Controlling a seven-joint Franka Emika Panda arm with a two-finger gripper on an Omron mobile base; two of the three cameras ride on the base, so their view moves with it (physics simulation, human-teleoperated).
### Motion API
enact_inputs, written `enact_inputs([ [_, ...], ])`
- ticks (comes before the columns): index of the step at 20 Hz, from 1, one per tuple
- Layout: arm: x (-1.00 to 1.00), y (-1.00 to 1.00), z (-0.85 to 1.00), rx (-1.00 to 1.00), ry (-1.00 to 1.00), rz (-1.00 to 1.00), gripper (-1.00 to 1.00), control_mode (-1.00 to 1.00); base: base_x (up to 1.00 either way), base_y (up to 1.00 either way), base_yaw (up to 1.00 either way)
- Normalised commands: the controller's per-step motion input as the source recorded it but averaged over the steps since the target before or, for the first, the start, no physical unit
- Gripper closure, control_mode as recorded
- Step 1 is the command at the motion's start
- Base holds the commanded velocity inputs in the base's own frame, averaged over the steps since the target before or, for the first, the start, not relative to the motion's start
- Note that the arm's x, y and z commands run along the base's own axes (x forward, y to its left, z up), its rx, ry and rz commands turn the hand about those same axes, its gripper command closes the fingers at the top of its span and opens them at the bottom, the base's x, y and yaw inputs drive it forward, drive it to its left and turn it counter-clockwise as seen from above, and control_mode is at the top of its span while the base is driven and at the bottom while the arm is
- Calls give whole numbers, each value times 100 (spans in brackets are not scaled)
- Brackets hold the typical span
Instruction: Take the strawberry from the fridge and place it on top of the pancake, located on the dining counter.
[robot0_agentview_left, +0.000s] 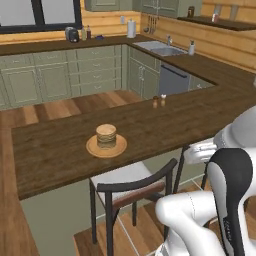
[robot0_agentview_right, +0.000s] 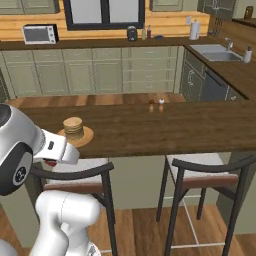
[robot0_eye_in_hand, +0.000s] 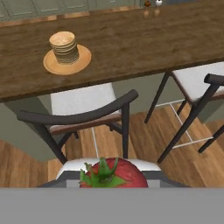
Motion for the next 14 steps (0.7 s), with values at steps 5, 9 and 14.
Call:
enact_inputs([
  [5, 0, 0, 0, 0, 0, 0, 100, 100, 24, 77, 15],
  [9, 0, 0, 0, 0, 0, 0, 100, 100, -2, 98, 18],
  [14, 0, 0, 0, 0, 0, 0, 100, 100, -40, 90, 37],
])
